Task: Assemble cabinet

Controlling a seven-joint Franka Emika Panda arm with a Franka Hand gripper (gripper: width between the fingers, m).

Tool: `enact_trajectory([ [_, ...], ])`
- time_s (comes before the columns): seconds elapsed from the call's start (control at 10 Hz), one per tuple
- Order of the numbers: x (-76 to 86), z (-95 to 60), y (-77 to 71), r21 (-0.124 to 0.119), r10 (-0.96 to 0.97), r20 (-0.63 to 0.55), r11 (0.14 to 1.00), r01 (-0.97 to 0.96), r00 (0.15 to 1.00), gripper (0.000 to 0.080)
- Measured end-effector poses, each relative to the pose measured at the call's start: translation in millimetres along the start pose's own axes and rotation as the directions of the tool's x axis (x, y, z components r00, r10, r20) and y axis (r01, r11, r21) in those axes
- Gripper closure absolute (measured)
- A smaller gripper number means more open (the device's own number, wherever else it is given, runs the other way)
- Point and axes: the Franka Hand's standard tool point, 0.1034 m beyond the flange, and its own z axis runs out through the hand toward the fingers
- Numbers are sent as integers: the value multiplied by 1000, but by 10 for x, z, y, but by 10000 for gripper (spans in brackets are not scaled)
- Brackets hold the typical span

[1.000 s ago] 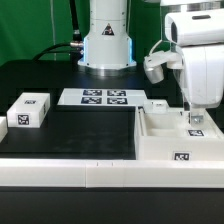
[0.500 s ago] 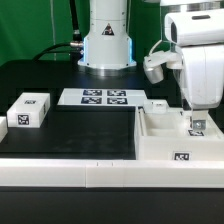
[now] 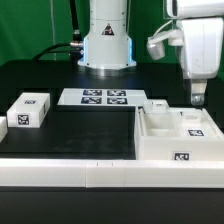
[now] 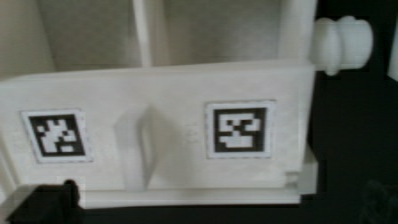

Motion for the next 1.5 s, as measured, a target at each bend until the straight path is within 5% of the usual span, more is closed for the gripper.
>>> enact_trajectory([
  [0.2, -29, 43, -220, 11, -4, 4, 1000, 4, 1000, 2],
  [0.7, -47, 59, -229, 13, -2, 5, 1000, 2, 1000, 2],
  [0.8, -70, 79, -354, 10, -7, 4, 1000, 7, 1000, 2],
  [1.0, -163, 130, -867, 25, -15, 11, 1000, 15, 1000, 2],
  [1.5, -219, 162, -920, 34, -8, 14, 999, 7, 1000, 2],
])
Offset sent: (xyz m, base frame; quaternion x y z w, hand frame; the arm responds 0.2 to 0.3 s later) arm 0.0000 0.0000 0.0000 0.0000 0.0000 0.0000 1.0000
